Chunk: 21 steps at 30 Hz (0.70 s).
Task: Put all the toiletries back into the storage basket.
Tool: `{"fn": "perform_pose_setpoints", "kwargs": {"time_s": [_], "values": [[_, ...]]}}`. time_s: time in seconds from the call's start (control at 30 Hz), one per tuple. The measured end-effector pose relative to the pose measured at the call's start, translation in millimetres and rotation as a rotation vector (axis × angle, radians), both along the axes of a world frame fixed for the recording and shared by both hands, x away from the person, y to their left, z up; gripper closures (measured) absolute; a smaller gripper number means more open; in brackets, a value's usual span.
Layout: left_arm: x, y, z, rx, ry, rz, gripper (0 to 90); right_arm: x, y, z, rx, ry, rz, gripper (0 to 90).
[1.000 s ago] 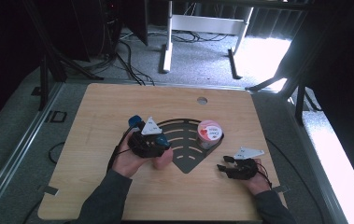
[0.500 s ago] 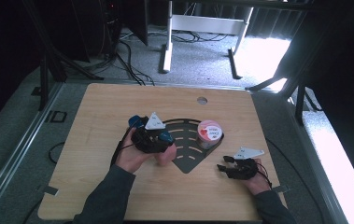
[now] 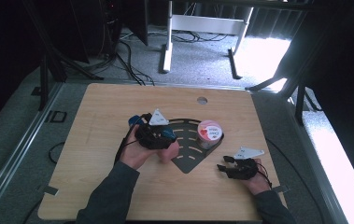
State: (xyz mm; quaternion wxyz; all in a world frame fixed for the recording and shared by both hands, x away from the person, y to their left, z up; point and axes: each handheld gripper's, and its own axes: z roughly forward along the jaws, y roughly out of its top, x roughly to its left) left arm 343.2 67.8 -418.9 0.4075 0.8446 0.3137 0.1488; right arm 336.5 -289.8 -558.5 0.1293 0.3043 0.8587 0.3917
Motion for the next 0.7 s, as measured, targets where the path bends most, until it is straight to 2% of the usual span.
{"fn": "perform_pose_setpoints", "kwargs": {"time_s": [0.47,0.7], "values": [[7.8,-11.9,-2.6,0.004,0.002,0.003,52.9,0.1,-0.2,0.0,0.004,0.005,-0.002,48.4],[10.8,-18.2,-4.1,0.018,-0.020,0.024,52.9,0.1,-0.2,0.0,0.004,0.004,-0.002,48.4]]}}
